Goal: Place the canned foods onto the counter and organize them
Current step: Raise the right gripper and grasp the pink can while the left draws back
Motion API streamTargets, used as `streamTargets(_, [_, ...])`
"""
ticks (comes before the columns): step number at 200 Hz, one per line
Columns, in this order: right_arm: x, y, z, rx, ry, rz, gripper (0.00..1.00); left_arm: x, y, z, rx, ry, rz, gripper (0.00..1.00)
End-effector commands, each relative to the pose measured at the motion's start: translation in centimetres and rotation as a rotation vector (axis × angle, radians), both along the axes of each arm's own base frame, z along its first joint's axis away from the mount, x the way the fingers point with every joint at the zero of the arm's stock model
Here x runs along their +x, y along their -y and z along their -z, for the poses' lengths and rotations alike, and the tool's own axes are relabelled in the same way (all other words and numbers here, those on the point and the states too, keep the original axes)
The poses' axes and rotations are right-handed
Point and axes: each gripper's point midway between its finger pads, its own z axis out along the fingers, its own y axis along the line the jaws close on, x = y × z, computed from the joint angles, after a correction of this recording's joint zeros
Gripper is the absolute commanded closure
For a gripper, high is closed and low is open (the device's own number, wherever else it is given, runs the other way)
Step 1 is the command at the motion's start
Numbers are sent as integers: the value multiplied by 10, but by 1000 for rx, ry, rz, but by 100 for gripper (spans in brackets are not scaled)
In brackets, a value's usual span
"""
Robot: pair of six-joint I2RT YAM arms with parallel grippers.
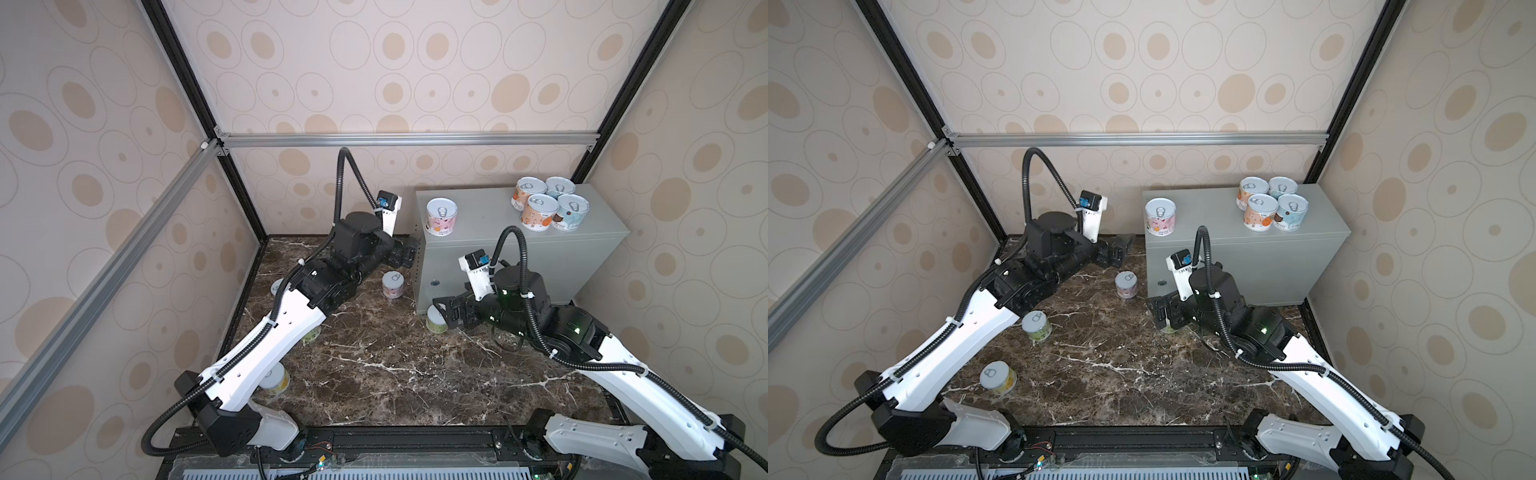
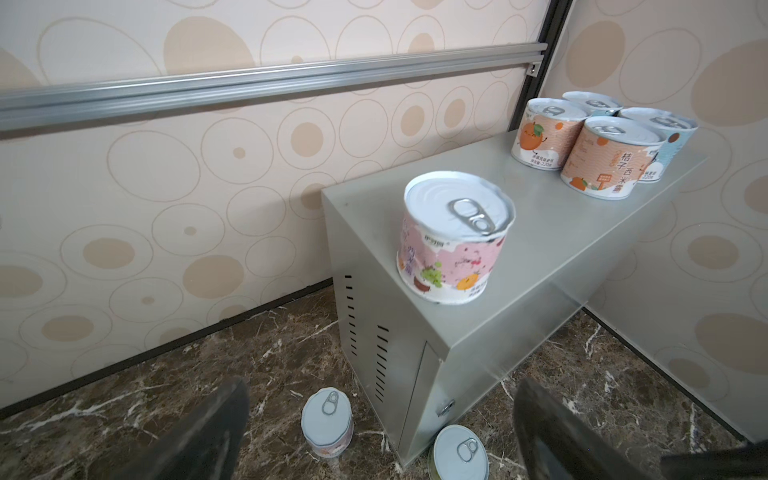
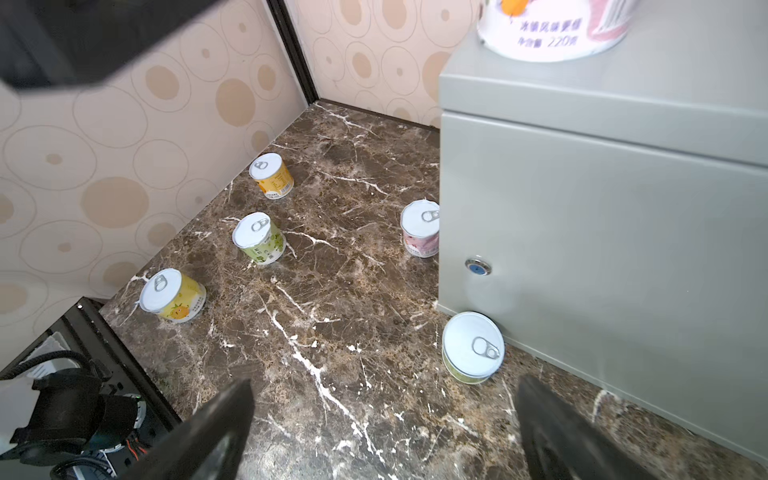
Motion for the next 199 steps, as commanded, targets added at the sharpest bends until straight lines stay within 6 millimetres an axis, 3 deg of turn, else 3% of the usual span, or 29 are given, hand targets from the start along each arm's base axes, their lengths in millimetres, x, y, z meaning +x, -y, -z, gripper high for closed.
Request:
streamTargets(1, [6, 10, -10, -77, 20, 49, 0, -2, -22, 3, -86, 1, -49, 1])
streamTargets(44, [24, 14, -41, -138, 81, 103, 0, -10, -55, 51, -93, -85, -86, 1])
streamTargets(106, [61, 12, -74, -157, 108, 175, 0, -19, -73, 106, -52, -188, -93, 1])
streamTargets(148, [98, 7, -84, -154, 74, 194, 2, -19, -73, 130, -34, -222, -89, 1])
streamTargets(199, [140, 5, -90, -116, 38, 213, 3, -18, -77, 140, -19, -212, -109, 1])
